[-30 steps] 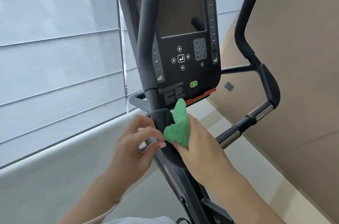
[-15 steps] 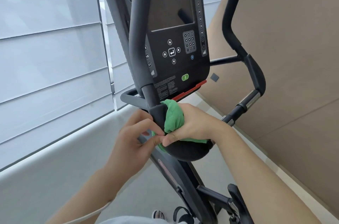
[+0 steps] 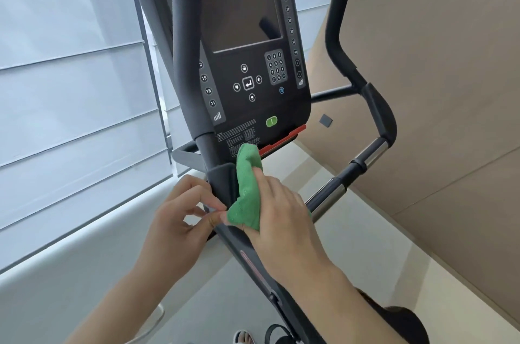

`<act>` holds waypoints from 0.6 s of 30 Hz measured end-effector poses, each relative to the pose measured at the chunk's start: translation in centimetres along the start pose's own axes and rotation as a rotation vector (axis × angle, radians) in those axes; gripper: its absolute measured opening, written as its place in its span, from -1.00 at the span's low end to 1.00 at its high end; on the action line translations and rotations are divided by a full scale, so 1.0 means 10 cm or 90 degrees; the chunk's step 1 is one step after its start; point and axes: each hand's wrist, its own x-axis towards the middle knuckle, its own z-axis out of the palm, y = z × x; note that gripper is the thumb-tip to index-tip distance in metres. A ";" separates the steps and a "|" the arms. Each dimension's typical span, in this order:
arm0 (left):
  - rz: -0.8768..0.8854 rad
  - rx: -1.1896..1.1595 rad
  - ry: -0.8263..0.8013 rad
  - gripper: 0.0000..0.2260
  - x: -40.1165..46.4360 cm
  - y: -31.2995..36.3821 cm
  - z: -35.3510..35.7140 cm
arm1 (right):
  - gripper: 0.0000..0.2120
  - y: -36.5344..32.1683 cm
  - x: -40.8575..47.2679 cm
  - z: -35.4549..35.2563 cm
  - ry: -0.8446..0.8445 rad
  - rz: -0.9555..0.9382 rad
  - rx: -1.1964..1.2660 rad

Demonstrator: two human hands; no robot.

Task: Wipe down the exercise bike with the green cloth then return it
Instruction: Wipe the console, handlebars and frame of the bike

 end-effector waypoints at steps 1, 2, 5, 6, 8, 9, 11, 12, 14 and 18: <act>-0.004 0.003 0.000 -0.88 0.01 0.01 -0.01 | -0.19 0.05 -0.03 -0.05 -0.023 -0.021 0.014; -0.013 0.008 -0.001 -0.88 0.01 0.02 -0.02 | -0.24 0.13 -0.04 -0.14 -0.057 -0.024 0.066; -0.037 0.022 -0.015 -0.91 0.04 0.06 -0.04 | -0.40 0.42 -0.07 -0.47 -0.124 0.031 0.281; -0.040 0.021 -0.017 -0.91 0.04 0.07 -0.04 | -0.41 0.50 -0.07 -0.56 -0.130 0.042 0.303; -0.039 0.023 -0.020 -0.88 0.04 0.09 -0.04 | -0.43 0.55 -0.05 -0.65 -0.174 0.054 0.283; -0.038 0.026 -0.021 -0.84 0.04 0.09 -0.04 | -0.42 0.50 -0.03 -0.63 -0.215 0.058 0.268; -0.037 0.027 -0.021 -0.79 0.05 0.10 -0.05 | -0.30 0.33 0.00 -0.47 -0.259 0.054 0.199; -0.036 0.025 -0.021 -0.77 0.06 0.10 -0.05 | -0.24 0.25 0.02 -0.36 -0.238 0.054 0.140; -0.036 0.017 -0.021 -0.76 0.06 0.10 -0.04 | -0.15 0.17 0.11 -0.20 -0.174 0.073 0.078; -0.039 0.015 -0.020 -0.78 0.05 0.12 -0.03 | -0.26 0.29 0.44 -0.21 -0.255 0.123 0.268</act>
